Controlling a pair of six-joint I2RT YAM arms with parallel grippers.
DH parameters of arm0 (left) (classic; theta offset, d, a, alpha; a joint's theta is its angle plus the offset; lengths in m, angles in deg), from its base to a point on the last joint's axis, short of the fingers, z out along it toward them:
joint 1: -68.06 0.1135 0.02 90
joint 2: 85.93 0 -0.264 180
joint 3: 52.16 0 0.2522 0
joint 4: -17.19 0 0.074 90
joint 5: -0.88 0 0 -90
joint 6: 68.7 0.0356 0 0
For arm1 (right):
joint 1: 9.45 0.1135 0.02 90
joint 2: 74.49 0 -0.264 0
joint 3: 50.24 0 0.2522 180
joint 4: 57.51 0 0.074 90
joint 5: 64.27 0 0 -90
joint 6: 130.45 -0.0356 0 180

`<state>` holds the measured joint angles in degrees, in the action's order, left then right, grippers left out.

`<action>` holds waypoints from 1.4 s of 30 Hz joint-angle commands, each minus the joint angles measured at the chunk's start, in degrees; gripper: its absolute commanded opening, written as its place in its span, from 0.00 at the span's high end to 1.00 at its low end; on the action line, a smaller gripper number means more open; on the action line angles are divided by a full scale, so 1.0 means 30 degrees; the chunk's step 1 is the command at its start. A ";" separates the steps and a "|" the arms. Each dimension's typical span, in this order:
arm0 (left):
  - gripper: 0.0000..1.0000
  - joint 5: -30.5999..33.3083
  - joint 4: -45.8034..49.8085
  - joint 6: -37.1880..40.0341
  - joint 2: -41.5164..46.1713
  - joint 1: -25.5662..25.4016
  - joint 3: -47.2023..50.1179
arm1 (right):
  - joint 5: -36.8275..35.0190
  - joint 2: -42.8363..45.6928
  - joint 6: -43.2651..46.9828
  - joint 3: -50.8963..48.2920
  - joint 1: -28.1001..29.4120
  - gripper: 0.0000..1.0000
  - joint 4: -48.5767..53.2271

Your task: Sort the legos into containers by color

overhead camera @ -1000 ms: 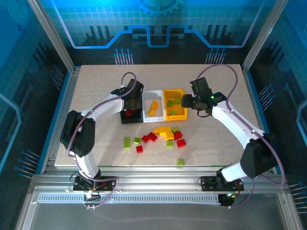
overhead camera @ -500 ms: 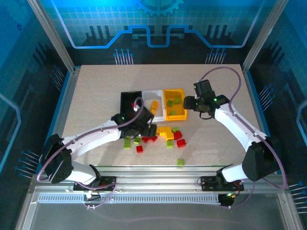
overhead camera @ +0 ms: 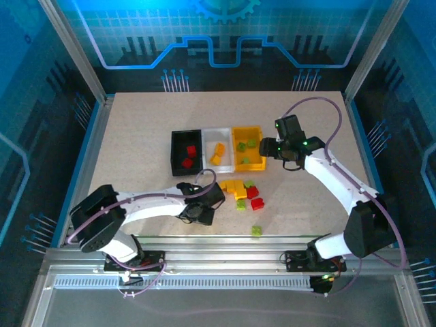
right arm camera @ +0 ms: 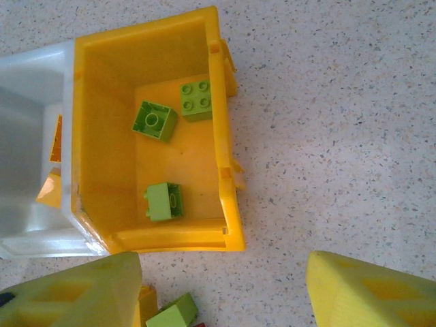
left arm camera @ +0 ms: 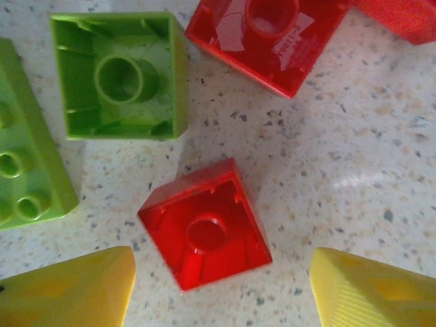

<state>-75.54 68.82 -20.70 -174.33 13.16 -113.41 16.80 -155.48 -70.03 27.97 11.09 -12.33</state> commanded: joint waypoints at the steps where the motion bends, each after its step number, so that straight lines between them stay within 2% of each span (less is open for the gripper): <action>1: 0.37 0.0300 -0.0642 0.0046 -0.0788 0.0294 0.0122 | 0.0024 0.0422 -0.0153 -0.0314 -0.0312 0.34 -0.0216; 7: 0.37 0.1020 -0.1515 0.0366 -0.1383 0.0573 0.0125 | 0.0171 0.0636 -0.0082 -0.0447 -0.0425 0.34 -0.0307; 13: 0.54 0.1547 -0.1691 0.0645 -0.0849 0.0573 0.0148 | 0.0270 0.0459 -0.0013 -0.0475 -0.0459 0.35 -0.0332; 21: 0.64 0.1819 -0.0387 0.0539 0.0370 0.0321 -0.0115 | 0.0336 0.0278 -0.0070 -0.0447 -0.0517 0.35 -0.0480; 25: 0.64 0.2438 0.1012 0.0274 0.2084 0.0229 -0.1080 | 0.0388 0.0278 -0.0123 -0.0388 -0.0542 0.35 -0.0483; 27: 0.64 0.2909 0.1657 0.0399 0.2898 0.0977 -0.1852 | 0.0377 0.0249 -0.0151 -0.0289 -0.0546 0.35 -0.0454; 32: 0.65 0.2769 0.0834 0.2228 0.3513 0.4887 -0.4049 | 0.0406 0.0249 -0.0193 -0.0245 -0.0524 0.35 -0.0287; 37: 0.65 0.2278 -0.0460 0.3379 0.0979 0.7941 -0.6670 | 0.0165 0.0080 -0.0166 -0.0212 -0.0546 0.35 0.0072; 42: 0.65 0.2127 -0.1040 0.3572 -0.2409 0.9831 -0.8994 | 0.0249 0.0086 -0.0144 -0.0124 -0.0543 0.35 0.0497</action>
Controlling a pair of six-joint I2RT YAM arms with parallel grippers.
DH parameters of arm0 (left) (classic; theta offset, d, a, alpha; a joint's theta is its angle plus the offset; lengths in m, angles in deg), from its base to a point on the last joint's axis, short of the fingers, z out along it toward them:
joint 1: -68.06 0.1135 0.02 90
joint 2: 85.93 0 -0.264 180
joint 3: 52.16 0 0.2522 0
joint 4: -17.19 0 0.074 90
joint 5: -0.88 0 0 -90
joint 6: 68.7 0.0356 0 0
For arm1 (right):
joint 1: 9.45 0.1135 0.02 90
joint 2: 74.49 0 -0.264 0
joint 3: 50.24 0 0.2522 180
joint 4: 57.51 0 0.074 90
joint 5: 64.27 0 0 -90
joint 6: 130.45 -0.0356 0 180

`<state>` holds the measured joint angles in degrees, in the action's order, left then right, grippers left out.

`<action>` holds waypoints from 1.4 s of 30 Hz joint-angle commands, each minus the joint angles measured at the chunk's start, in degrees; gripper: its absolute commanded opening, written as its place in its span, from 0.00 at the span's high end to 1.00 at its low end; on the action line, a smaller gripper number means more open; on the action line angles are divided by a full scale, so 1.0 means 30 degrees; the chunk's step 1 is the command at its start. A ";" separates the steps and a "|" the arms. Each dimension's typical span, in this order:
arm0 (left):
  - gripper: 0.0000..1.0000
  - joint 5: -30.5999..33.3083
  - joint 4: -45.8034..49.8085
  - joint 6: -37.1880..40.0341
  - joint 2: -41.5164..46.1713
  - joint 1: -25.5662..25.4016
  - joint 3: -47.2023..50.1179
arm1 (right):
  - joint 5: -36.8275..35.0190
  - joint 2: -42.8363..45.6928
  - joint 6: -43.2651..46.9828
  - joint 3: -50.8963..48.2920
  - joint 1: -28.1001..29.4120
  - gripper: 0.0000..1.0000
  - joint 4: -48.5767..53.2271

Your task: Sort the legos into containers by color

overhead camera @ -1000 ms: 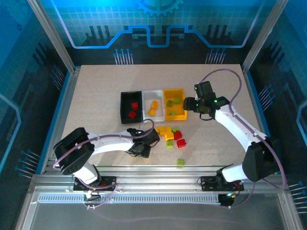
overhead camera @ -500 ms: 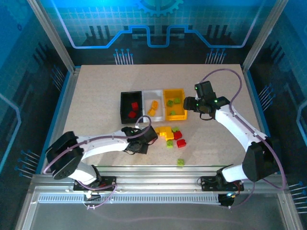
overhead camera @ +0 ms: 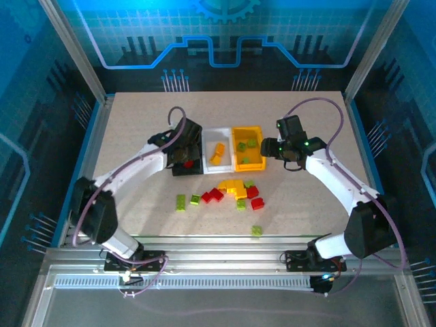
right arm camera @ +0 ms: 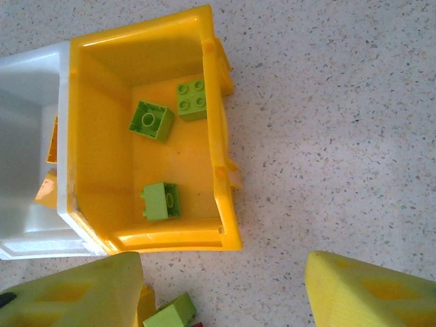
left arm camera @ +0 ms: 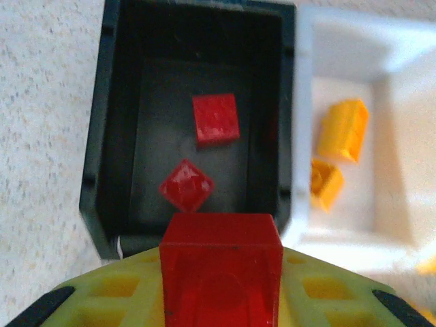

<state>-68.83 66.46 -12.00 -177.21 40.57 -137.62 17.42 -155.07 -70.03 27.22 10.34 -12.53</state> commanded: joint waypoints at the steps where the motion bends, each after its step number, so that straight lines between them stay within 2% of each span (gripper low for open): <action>1: 0.65 -0.0015 -0.0211 0.0670 -0.2088 0.0913 -0.1328 | 0.0052 0.0032 -0.0102 0.0127 -0.0290 0.35 0.0649; 4: 0.65 0.0077 -0.0124 0.0577 -0.3591 0.1304 -0.2143 | 0.0003 0.0355 0.0010 0.0036 -0.0284 0.35 0.0884; 6: 0.60 0.0031 -0.0096 0.0564 -0.4256 0.1462 -0.2501 | 0.0106 0.0518 0.0140 0.0006 -0.0269 0.35 0.1063; 11: 0.24 -0.0734 -0.0395 0.0436 -0.4122 0.1495 -0.2935 | 0.0795 0.0885 0.0416 -0.0390 -0.0106 0.34 0.1571; 16: 0.01 -0.1759 -0.0423 0.0311 -0.2223 0.1153 -0.3294 | 0.1088 0.1171 0.0715 -0.1491 0.1026 0.32 0.2526; 22: 0.01 -0.3097 -0.0875 0.0195 0.1057 -0.0326 -0.2264 | 0.0760 0.1536 0.0338 -0.3848 0.4592 0.30 0.3481; 27: 0.01 -0.2892 -0.1051 -0.0007 0.3048 -0.1672 -0.0378 | -0.0225 0.0227 -0.0590 -0.4887 0.7310 0.29 0.3282; 33: 0.01 -0.3132 -0.1101 -0.0576 0.5168 -0.2023 0.2064 | -0.1736 -0.1231 -0.0977 -0.4590 0.7809 0.31 0.2952; 40: 0.01 -0.2318 -0.0397 -0.0868 0.7235 -0.2012 0.3944 | -0.1118 -0.2973 -0.0744 -0.4802 0.7846 0.37 0.1911; 42: 0.01 -0.1929 -0.0123 -0.0888 0.7652 -0.2014 0.4307 | -0.0957 -0.3166 -0.0744 -0.4799 0.7838 0.43 0.1780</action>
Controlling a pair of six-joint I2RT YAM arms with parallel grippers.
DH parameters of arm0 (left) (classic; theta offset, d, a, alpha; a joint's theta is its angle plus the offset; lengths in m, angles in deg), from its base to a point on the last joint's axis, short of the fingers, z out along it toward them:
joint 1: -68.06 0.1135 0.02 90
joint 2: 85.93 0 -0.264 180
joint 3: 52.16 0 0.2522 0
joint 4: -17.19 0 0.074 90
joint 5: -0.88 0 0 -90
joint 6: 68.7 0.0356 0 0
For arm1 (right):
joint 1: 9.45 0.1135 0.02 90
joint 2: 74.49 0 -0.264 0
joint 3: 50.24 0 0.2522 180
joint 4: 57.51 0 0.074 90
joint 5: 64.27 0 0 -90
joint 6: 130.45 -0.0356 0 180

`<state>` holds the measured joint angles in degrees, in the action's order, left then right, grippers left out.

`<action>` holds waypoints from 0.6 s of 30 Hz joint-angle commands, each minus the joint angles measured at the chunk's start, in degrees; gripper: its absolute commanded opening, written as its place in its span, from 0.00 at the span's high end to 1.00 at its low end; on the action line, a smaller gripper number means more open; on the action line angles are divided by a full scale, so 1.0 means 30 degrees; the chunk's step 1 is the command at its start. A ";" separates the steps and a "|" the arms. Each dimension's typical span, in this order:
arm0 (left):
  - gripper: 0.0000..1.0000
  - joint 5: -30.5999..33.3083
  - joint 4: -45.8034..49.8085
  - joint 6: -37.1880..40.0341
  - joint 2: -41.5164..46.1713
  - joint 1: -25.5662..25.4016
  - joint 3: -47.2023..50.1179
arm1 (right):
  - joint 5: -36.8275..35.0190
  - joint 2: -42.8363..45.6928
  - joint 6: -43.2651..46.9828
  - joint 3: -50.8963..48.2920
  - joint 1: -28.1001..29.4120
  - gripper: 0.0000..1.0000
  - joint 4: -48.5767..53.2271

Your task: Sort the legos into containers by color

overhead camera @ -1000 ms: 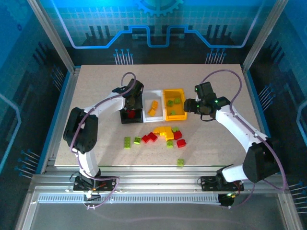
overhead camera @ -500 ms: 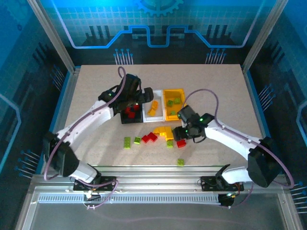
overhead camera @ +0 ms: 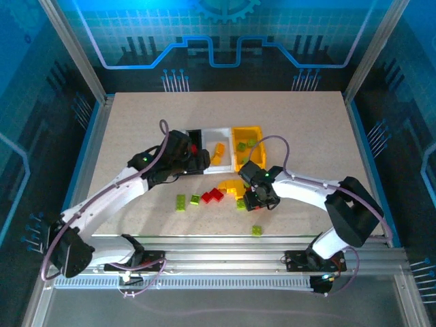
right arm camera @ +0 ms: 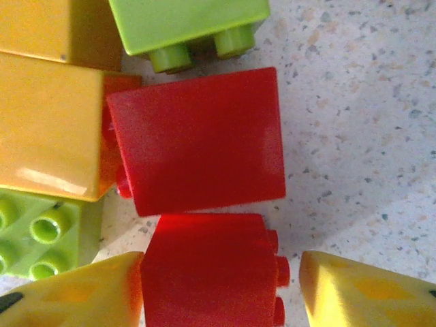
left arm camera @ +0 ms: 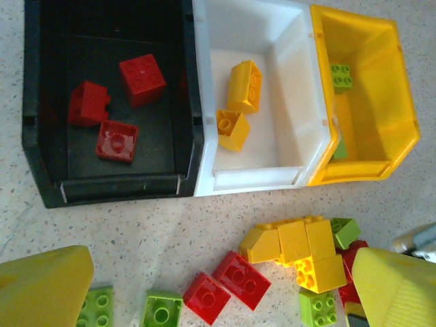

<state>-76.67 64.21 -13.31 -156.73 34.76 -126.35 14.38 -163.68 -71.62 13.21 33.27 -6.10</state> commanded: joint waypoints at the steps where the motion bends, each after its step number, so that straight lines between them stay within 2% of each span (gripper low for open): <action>1: 0.01 0.0824 0.0784 -0.0440 0.0962 -0.0059 0.0638 | 0.0040 -0.0292 -0.0240 -0.0140 0.0203 0.45 -0.0345; 6: 0.01 0.2153 0.1586 -0.0473 0.1469 0.0028 0.1254 | -0.0218 0.0699 -0.0200 -0.0159 0.0211 0.64 0.0311; 8: 0.01 0.2409 0.1867 -0.0560 0.1672 0.0235 0.1610 | -0.0286 0.1635 -0.0020 0.0105 0.0218 0.69 0.0879; 11: 0.01 0.2833 0.2309 -0.0993 0.2096 0.0766 0.2456 | -0.0242 0.2948 0.0840 0.1577 0.0465 0.71 0.1561; 13: 0.01 0.3024 0.2371 -0.1316 0.2540 0.1030 0.3229 | 0.0280 0.2714 0.1368 0.3220 0.0649 0.71 0.1634; 18: 0.01 0.2917 0.2632 -0.1844 0.3917 0.1212 0.4745 | 0.1229 -0.1040 0.2543 0.8827 0.1765 0.72 0.0923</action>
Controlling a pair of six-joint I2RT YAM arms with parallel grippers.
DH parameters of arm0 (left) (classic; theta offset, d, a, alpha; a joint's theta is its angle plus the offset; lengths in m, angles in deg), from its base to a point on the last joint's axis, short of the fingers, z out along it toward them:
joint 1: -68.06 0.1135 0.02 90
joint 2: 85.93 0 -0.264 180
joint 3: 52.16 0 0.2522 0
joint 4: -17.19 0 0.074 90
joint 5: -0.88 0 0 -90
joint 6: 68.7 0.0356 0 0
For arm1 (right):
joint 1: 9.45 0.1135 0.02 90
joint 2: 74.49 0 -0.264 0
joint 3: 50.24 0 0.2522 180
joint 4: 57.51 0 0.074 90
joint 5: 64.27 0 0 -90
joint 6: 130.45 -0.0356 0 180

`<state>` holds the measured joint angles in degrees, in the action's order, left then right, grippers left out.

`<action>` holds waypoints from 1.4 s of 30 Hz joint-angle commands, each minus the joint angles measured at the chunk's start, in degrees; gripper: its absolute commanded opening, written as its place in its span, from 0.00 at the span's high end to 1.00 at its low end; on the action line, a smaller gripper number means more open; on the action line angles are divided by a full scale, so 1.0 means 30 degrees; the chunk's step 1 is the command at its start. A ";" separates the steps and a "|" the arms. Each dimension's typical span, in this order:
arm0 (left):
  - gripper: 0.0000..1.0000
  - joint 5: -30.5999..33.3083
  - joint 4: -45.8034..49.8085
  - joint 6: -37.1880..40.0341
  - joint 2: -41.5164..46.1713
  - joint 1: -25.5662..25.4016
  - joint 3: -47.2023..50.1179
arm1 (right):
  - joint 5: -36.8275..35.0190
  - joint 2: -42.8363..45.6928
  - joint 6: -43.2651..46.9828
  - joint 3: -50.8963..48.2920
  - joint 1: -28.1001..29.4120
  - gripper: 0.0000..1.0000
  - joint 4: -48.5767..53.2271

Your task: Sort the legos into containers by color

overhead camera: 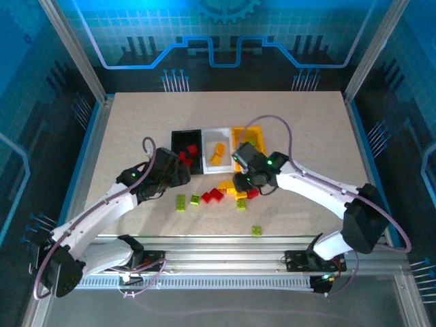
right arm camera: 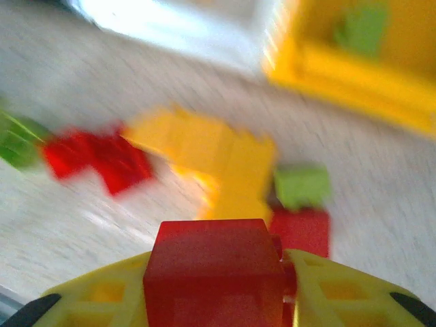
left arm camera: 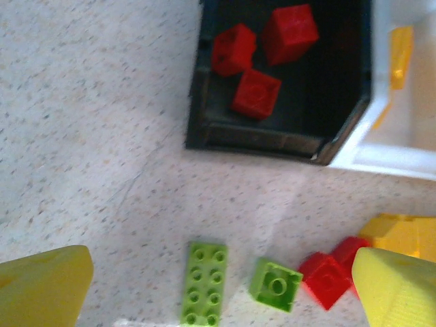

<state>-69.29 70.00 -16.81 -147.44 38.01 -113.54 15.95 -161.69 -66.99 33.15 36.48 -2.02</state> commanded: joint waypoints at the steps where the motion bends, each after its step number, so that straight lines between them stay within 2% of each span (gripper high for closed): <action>1: 0.01 0.0479 0.0881 -0.0751 0.1121 0.0128 0.0681 | 0.1153 -0.2678 0.1086 0.3510 0.0768 0.72 -0.0666; 8: 0.01 0.0190 0.1791 -0.0935 0.3232 0.0295 0.1720 | 0.2030 -0.9493 0.1355 1.1996 0.0856 0.72 -0.0435; 14: 0.01 -0.0528 0.1852 -0.0773 0.3626 0.0397 0.2057 | 0.1736 -1.3774 0.1166 1.7250 0.0645 0.70 0.0830; 16: 0.01 -0.0784 0.1819 -0.0831 0.3490 0.0377 0.2109 | 0.1647 -1.4529 0.0961 1.8230 0.0519 0.66 0.1024; 20: 0.01 -0.2016 0.1035 -0.0592 0.3111 0.0372 0.2430 | 0.1828 -1.4869 0.0722 1.8803 0.0304 0.47 0.0751; 23: 0.01 -0.2745 0.0449 -0.0441 0.2423 0.0279 0.2653 | 0.1810 -1.4268 0.0749 1.8379 0.0247 0.38 0.0189; 26: 0.01 -0.2748 -0.0104 -0.0535 0.1784 -0.0251 0.2869 | 0.1482 -1.2927 0.0590 1.6866 0.0187 0.35 -0.0781; 30: 0.02 -0.2950 -0.1026 -0.0732 0.0702 -0.1127 0.3127 | 0.0974 -0.9912 -0.0031 1.3043 -0.0173 0.32 -0.2559; 34: 0.09 -0.2862 -0.1640 -0.0814 -0.1178 -0.1985 0.3224 | 0.0706 -0.6446 -0.0284 0.8719 -0.0483 0.31 -0.3749; 40: 0.27 -0.2194 -0.2231 -0.1254 -0.4362 -0.2316 0.3363 | 0.0113 -0.2397 -0.0867 0.3344 -0.1237 0.31 -0.4266; 42: 0.28 -0.1856 -0.2297 -0.1653 -0.4983 -0.2299 0.3448 | 0.0161 -0.1346 -0.1066 0.2089 -0.1644 0.31 -0.4504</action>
<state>-76.74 63.83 -20.00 -160.62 31.46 -104.18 17.88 -168.34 -68.19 43.64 33.12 -13.80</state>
